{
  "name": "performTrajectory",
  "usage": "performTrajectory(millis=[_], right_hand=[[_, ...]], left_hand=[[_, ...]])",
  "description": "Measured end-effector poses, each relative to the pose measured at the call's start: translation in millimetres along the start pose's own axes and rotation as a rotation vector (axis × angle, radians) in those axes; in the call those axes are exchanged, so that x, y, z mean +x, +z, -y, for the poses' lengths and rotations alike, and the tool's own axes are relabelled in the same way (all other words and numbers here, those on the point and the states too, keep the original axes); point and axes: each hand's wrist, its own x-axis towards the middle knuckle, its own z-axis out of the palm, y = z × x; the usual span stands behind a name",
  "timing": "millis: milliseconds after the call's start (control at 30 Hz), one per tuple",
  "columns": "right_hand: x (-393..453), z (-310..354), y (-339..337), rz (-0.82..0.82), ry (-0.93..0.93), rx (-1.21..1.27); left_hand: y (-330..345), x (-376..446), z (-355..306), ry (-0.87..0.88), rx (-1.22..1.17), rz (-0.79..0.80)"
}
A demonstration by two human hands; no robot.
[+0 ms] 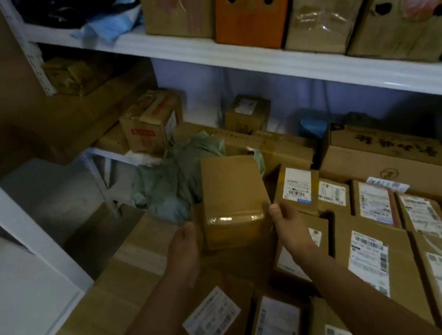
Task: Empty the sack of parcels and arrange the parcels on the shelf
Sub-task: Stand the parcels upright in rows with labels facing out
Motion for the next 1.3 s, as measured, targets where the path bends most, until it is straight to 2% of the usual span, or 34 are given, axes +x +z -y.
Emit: performTrajectory(millis=[67, 200, 367, 467, 567, 667, 733, 833, 933, 1033, 1100, 1233, 1300], right_hand=[[8.9, 8.2, 6.1, 0.003, 0.05, 0.086], [27.8, 14.8, 17.4, 0.001, 0.166, 0.203], [38.1, 18.3, 22.3, -0.01, 0.203, 0.277], [39.0, 19.5, 16.3, -0.052, 0.204, 0.286], [39.0, 21.8, 9.5, -0.03, 0.22, 0.399], [39.4, 23.6, 3.6, -0.017, 0.223, 0.489], [39.2, 26.7, -1.7, 0.011, 0.252, 0.604], [36.5, 33.6, -6.6, 0.114, 0.278, 0.764], [31.2, 36.8, -2.9, 0.211, 0.248, 0.771], [32.1, 31.2, -2.8, 0.189, 0.222, 0.75], [32.1, 30.0, -8.5, 0.183, 0.237, 0.783], [27.0, 31.6, -13.4, 0.203, 0.32, 0.837], [23.0, 33.5, -12.2, 0.181, 0.324, 0.792]], left_hand=[[-1.8, 14.5, -4.8, -0.047, -0.046, 0.06], [-4.3, 45.8, -3.1, -0.055, 0.036, 0.159], [1.0, 62.9, -2.1, -0.058, -0.008, 0.252], [1.4, 61.1, -12.5, -0.028, -0.106, 0.279], [3.8, 60.2, -25.7, 0.06, -0.197, 0.224], [1.3, 57.2, -37.0, 0.036, -0.314, 0.197], [-2.0, 56.7, -42.4, -0.068, -0.48, 0.266], [1.4, 48.6, -54.9, -0.099, -0.611, 0.518], [11.2, 43.3, -64.9, -0.057, -0.805, 0.523], [17.6, 44.3, -69.2, 0.019, -0.702, 0.447], [17.3, 46.6, -67.2, -0.015, -0.624, 0.438], [20.1, 42.2, -65.9, -0.149, -0.608, 0.687], [22.1, 43.4, -61.3, -0.151, -0.707, 0.718]])
